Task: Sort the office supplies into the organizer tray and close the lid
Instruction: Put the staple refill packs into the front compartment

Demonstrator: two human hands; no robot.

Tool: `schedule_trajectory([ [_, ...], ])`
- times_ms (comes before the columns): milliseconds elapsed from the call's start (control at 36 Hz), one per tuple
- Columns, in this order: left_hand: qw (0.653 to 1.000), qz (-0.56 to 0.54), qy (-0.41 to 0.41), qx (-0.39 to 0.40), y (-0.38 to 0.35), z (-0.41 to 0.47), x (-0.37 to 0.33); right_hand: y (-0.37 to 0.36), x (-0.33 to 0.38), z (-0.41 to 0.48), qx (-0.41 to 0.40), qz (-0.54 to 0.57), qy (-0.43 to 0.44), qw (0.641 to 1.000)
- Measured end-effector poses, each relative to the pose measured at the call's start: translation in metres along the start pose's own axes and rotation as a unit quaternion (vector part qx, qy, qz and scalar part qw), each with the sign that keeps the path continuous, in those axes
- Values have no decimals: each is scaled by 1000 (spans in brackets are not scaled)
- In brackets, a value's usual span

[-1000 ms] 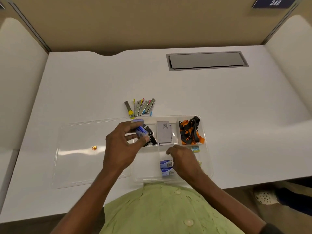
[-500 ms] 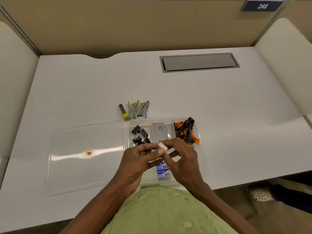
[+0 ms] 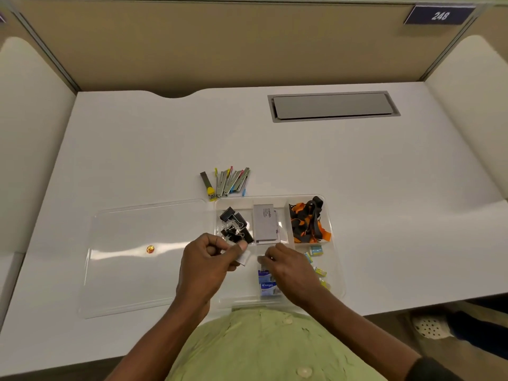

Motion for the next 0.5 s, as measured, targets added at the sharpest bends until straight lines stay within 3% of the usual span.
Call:
schedule_trajectory([
  [333,1000,7,12,14,-6,-7,10,-13,-36,-12,92,39,-180,979],
  [500,1000,3,15,27,-10,-3,12,-43,-29,-15,180,-33,-185,966],
])
Point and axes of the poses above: each hand's wrist, its own z-axis towards the middle knuckle, its own y-axis out of the back of the hand, x = y × z, the point moved 9 cm from there along z, towards the middle knuckle, and after that the axes turned 15 degrees about -y, right-handed, at the moved point
